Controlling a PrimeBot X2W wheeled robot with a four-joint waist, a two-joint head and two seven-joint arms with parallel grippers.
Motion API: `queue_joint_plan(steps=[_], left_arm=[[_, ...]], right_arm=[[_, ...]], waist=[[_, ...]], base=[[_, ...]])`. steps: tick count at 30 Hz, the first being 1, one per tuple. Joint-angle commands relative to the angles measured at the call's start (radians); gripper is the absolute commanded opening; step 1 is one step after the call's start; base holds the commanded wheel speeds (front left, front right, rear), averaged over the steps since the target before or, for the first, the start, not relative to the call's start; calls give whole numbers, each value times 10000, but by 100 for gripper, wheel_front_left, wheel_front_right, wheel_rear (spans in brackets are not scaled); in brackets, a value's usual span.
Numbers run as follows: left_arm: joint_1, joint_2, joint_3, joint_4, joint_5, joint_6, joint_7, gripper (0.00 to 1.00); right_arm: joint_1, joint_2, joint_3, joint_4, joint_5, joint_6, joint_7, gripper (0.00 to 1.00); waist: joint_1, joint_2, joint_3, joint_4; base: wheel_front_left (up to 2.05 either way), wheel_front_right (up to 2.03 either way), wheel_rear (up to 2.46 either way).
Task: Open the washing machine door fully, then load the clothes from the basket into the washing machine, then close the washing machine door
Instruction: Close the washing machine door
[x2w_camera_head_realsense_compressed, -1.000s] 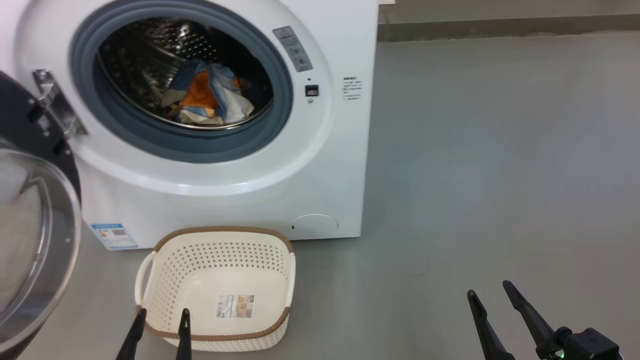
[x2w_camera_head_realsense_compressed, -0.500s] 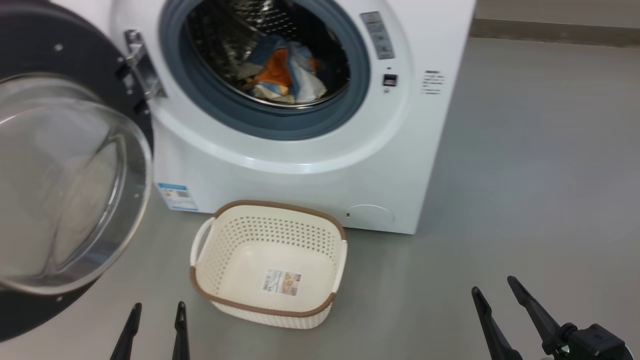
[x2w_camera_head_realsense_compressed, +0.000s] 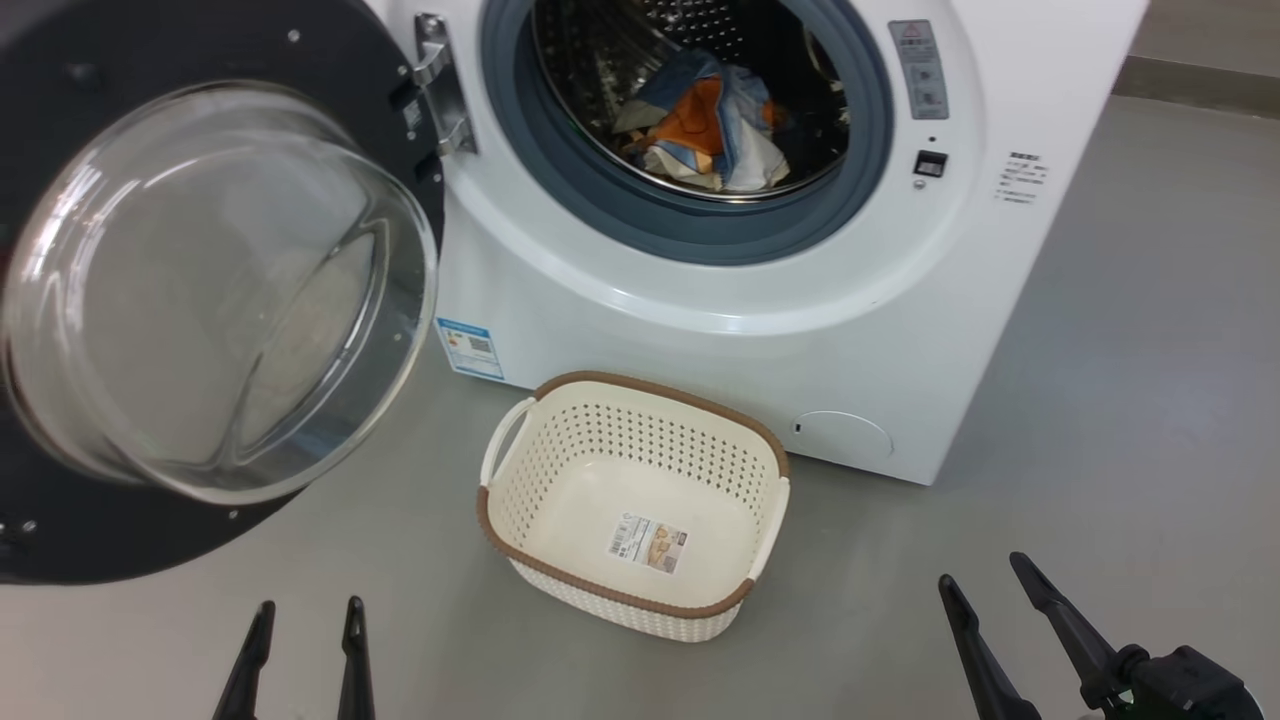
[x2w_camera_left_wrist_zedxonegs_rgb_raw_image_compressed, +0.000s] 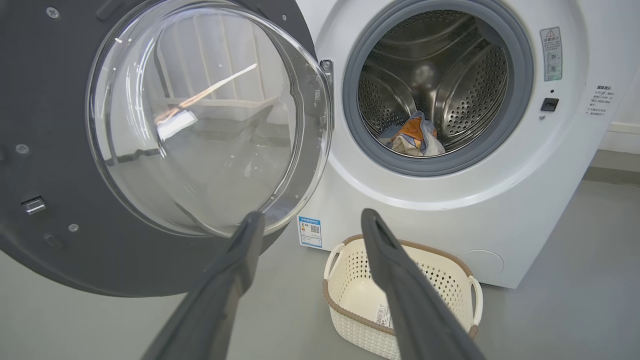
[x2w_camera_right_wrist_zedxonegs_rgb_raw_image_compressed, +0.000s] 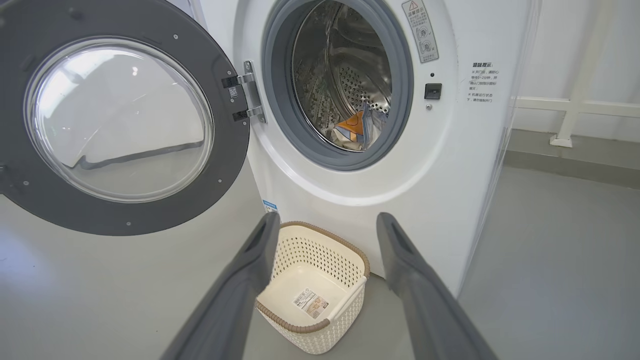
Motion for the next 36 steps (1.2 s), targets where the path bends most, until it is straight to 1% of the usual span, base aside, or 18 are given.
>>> queue_joint_plan(steps=[1,17,18,20,21,29,33,36], left_arm=[[-457,50,409,-240,131,-51,-120,100],[-361,-181,574,-246,254,-235,-123,100],[-356,-192,583,-243,257,-254,-123,61],[-350,-219,616,-251,270,-282,-123,2],[-344,-240,635,-263,277,-295,-123,0],[-295,-324,758,-333,338,-514,-123,0],[-303,-424,871,-508,295,-827,-123,0],[-269,-671,1135,-732,-31,-1188,-124,0]], right_arm=[[-427,-208,288,-290,-158,16,18,100],[-430,-161,382,-226,-145,16,-1,100],[-434,-166,388,-227,-144,16,1,100],[-437,-177,395,-230,-142,16,0,100],[-436,-180,397,-227,-136,16,-3,100],[-392,-134,379,-192,-131,16,-20,100],[-398,-131,369,-204,-140,16,-12,100],[-395,-150,352,-244,-157,16,8,100]], waist=[[0,-1,67,197],[0,-1,-10,382],[0,-1,-9,386],[0,-1,-8,388],[0,-1,-16,388],[0,-1,-86,416],[0,-1,-83,460],[0,-1,-56,500]], base=[[0,0,0],[0,0,0],[0,0,0],[0,0,0],[0,0,0],[0,0,0],[0,0,0],[0,0,0]])
